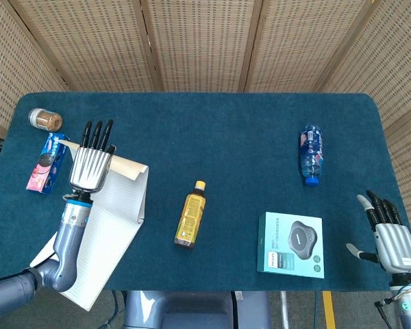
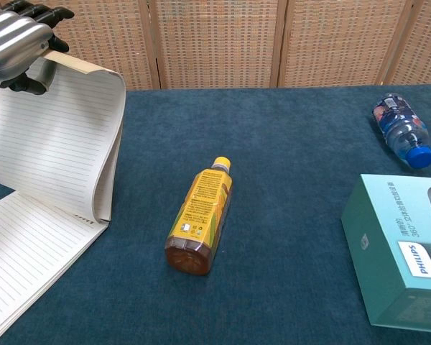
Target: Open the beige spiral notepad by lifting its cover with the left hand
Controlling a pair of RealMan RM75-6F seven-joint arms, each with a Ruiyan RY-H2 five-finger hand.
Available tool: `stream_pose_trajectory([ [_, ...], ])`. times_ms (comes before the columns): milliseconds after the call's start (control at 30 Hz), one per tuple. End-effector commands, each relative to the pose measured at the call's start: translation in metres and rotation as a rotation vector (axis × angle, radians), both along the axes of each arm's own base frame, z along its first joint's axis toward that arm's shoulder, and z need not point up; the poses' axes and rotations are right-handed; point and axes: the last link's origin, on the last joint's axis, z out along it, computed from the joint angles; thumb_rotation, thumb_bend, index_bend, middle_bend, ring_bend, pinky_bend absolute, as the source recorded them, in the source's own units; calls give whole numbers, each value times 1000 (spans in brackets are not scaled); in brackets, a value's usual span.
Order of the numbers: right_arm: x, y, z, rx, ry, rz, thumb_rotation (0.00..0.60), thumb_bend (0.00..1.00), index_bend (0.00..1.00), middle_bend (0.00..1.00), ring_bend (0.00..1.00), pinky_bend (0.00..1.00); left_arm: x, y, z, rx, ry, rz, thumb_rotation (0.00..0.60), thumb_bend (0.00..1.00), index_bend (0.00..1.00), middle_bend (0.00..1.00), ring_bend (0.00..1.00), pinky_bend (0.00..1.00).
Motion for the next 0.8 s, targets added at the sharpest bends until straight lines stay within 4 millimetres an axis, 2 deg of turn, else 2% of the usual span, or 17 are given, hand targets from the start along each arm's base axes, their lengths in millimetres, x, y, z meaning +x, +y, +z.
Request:
stream_pose_trajectory([
  [33,-1,-2,1,-3,-5,-2,600,0,0,0,0,0,3,14,-11,27,39,4,600,696,825,0,0,0],
  [400,-6,-3,1,2,-28,-17,600,0,0,0,0,0,8,53,-19,110,37,51,600,685,825,0,0,0],
  [533,-10,-6,3,8,-40,-34,600,0,0,0,0,0,3,60,-28,112,56,73,600,636,797,0,0,0],
  [633,-12,-8,5,3,-49,-40,600,0,0,0,0,0,-5,59,-38,97,76,91,600,537,671,0,0,0],
  [800,-11,-7,5,3,-50,-36,600,0,0,0,0,0,-11,56,-42,95,102,90,600,321,335,0,0,0],
])
